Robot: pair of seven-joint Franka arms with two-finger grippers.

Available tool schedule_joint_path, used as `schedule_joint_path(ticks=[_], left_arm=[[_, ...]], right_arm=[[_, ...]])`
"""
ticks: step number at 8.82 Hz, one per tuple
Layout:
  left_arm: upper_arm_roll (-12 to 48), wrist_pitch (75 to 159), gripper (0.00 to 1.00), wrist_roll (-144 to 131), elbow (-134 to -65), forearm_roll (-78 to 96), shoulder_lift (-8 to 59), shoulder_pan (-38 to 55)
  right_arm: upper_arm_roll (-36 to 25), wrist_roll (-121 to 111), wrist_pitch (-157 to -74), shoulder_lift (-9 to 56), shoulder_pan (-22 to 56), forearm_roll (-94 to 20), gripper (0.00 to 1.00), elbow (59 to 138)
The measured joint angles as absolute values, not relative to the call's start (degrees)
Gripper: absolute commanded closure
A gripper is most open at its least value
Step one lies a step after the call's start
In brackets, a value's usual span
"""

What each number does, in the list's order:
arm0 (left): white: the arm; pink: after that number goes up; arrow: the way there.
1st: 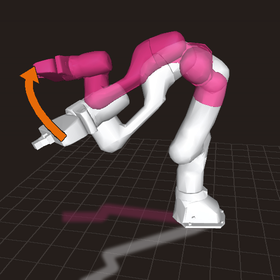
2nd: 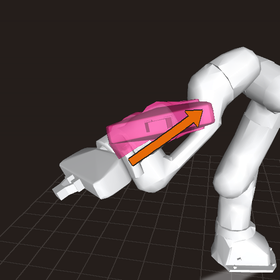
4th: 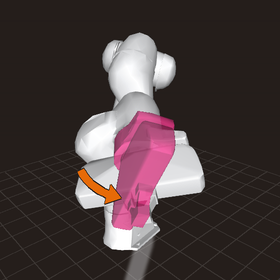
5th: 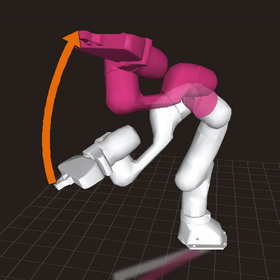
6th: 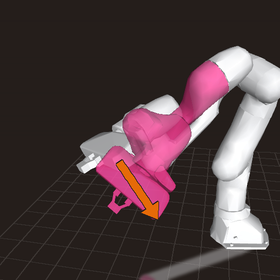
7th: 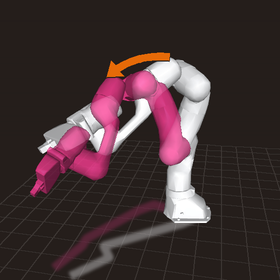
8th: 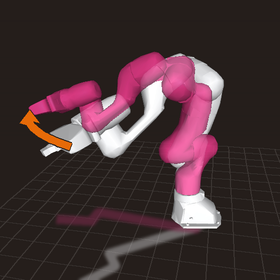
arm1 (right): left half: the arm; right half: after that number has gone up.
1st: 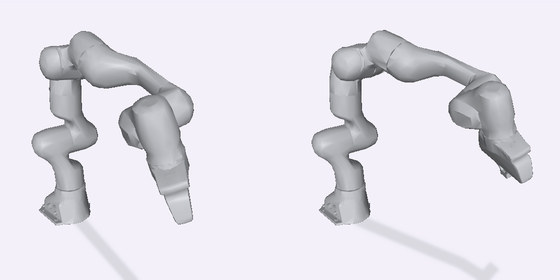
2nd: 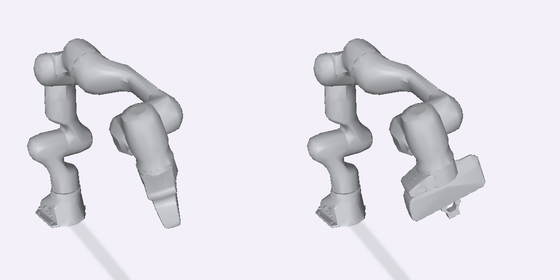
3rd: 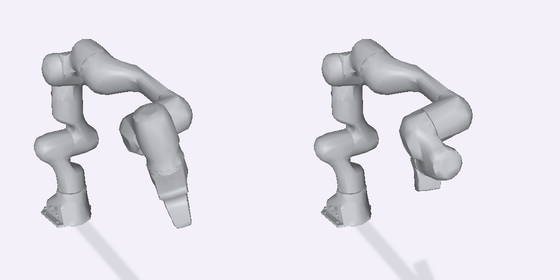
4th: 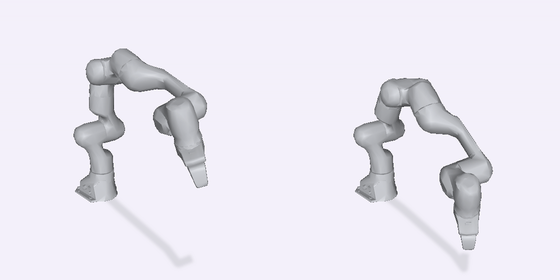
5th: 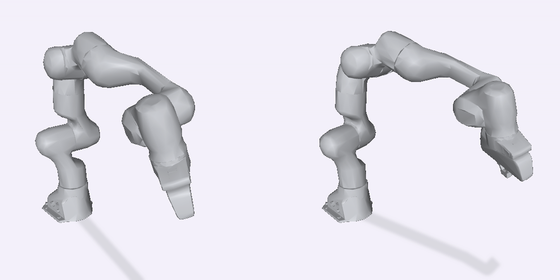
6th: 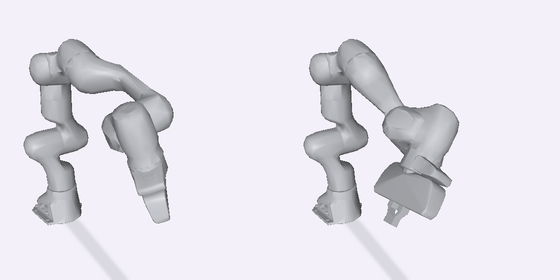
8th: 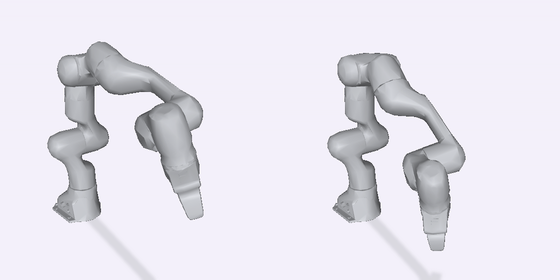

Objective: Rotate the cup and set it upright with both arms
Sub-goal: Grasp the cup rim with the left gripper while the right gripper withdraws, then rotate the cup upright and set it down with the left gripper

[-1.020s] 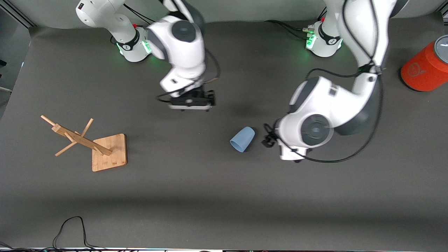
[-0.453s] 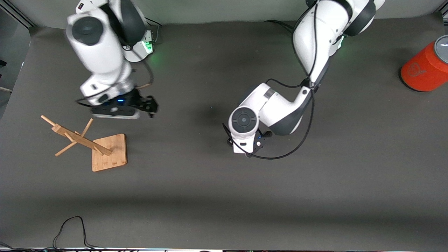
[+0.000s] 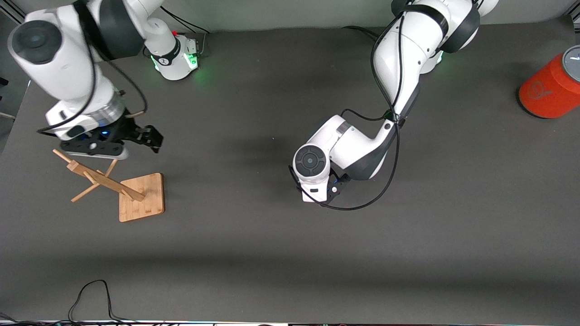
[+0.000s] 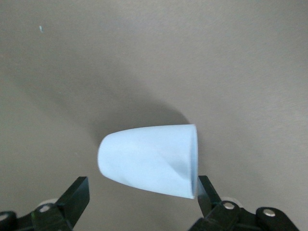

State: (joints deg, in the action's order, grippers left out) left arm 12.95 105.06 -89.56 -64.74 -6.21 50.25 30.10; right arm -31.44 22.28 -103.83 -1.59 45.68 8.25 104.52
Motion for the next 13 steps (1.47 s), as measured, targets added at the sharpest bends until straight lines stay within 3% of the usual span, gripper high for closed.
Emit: schedule_joint_path(ticks=[3, 4, 6, 7, 10, 13], left_arm=[[13.00, 106.79, 0.00, -93.64, -64.79, -9.96, 52.49, 31.46], [13.00, 106.51, 0.09, -93.91, -64.81, -10.71, 53.57, 32.14], [12.99, 105.49, 0.91, -94.06, -64.76, -10.87, 54.34, 32.64], [12.96, 103.92, 1.00, -94.07, -64.63, -10.89, 54.31, 32.63], [13.02, 97.57, 1.00, -93.48, -63.00, -10.90, 53.54, 32.62], [13.06, 96.74, 1.00, -92.51, -62.43, -10.91, 53.10, 32.61]], right_arm=[[-16.30, 16.38, -95.31, -2.60, 24.83, 8.19, 0.00, 98.93], [-10.85, 12.88, -92.76, -2.73, 17.68, 8.00, 0.00, 96.68], [-0.96, 5.66, -89.63, -2.71, 3.66, 4.47, 0.00, 93.46], [0.74, 3.32, -89.40, -2.66, -0.01, 2.77, 0.00, 93.04], [1.40, -0.43, -89.52, -2.40, -0.54, 2.22, 0.00, 91.95], [1.44, -0.53, -89.16, -1.99, 0.28, 2.17, 0.00, 90.24]])
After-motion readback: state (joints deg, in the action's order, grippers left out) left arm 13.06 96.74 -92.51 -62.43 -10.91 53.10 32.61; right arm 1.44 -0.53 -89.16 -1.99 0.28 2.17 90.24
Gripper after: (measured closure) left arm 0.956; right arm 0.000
